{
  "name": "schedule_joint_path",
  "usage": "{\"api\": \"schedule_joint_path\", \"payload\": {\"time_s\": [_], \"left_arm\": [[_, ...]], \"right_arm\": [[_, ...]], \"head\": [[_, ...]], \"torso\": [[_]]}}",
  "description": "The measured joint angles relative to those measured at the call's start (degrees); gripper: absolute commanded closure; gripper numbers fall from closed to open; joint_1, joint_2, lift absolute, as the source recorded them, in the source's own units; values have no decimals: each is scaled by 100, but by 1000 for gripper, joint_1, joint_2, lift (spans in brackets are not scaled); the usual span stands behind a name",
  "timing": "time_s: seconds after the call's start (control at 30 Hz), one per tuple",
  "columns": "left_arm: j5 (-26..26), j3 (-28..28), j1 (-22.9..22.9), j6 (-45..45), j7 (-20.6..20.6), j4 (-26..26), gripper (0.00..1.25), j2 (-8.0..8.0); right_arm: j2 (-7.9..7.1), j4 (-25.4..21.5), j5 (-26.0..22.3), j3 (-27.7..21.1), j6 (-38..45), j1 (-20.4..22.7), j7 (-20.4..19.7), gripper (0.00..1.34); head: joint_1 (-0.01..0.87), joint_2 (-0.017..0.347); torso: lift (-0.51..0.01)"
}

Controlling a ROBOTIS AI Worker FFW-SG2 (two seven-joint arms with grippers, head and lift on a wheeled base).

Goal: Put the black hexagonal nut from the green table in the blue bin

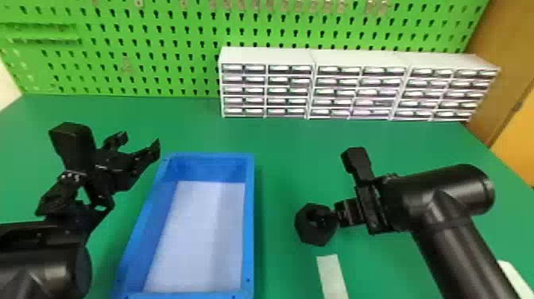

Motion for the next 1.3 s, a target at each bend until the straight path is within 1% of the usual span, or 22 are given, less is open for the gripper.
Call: {"api": "schedule_joint_path", "payload": {"time_s": [0.17,0.27,0.33,0.43,0.47,0.67,0.93,1.13,1.17,1.23,1.3], "left_arm": [[2,3,-3,0,0,0,478,0],[3,3,-3,0,0,0,478,0],[3,3,-3,0,0,0,478,0],[3,3,-3,0,0,0,478,0],[3,3,-3,0,0,0,478,0],[10,8,-3,0,0,0,478,0],[12,4,-3,0,0,0,478,0],[13,0,-3,0,0,0,478,0],[13,0,-3,0,0,0,478,0],[13,0,-2,0,0,0,478,0],[16,0,-2,0,0,0,478,0]], "right_arm": [[0,16,1,10,-1,-1,0,352],[0,17,-1,10,-1,-2,0,374],[0,18,-1,10,-1,-2,0,437],[1,18,-2,10,-1,-6,0,616],[1,18,-2,10,-1,-7,0,645],[1,18,-2,15,-1,-8,0,688],[1,16,7,49,-1,-6,2,845],[1,15,41,90,5,-10,1,858],[1,15,47,98,5,-12,1,889],[1,16,63,115,6,-16,-1,995],[1,16,75,128,7,-19,-1,1012]], "head": [[691,9],[691,9],[691,9],[691,9],[691,9],[691,9],[691,9],[691,9],[691,9],[691,9],[691,9]], "torso": [[-97],[-97],[-97],[-97],[-97],[-97],[-97],[-97],[-97],[-97],[-97]]}}
